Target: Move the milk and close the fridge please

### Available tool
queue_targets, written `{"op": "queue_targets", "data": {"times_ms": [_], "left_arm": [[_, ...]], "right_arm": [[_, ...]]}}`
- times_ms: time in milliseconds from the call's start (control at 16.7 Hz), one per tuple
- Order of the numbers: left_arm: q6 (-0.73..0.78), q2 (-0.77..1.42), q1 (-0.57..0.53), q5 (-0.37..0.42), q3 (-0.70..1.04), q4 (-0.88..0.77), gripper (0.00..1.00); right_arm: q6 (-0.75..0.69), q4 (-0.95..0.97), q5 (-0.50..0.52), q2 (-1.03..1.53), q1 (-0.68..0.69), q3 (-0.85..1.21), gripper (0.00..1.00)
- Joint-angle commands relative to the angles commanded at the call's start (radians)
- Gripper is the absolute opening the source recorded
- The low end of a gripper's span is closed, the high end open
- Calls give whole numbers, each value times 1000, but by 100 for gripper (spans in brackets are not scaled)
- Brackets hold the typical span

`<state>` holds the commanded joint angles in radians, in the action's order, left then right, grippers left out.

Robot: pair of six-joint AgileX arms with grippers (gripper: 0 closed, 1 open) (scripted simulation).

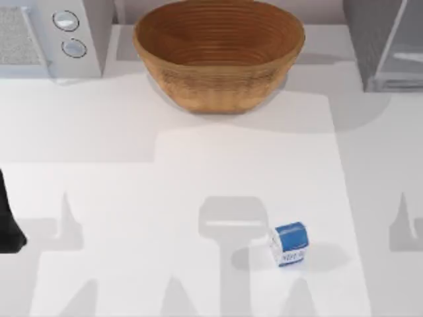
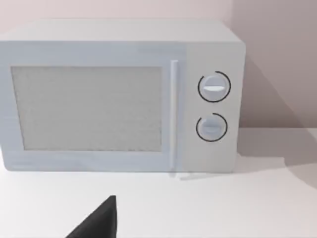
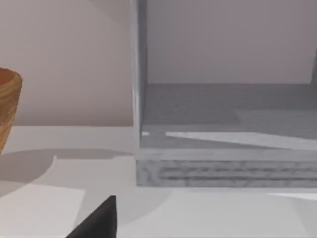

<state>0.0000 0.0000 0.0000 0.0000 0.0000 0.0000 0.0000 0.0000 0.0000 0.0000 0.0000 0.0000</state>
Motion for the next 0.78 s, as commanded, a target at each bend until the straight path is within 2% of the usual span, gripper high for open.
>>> {"op": "queue_targets", "data": {"times_ms": [180, 360, 780], "left_arm": [[0, 0, 0, 0, 0, 0, 100], [0, 0, 0, 0, 0, 0, 100], [0, 0, 0, 0, 0, 0, 100]], "right_arm": [[1, 13, 13, 13, 14, 1, 100], [4, 104, 112, 107, 113, 5, 100], [12, 462, 583, 488, 589, 14, 100]]}}
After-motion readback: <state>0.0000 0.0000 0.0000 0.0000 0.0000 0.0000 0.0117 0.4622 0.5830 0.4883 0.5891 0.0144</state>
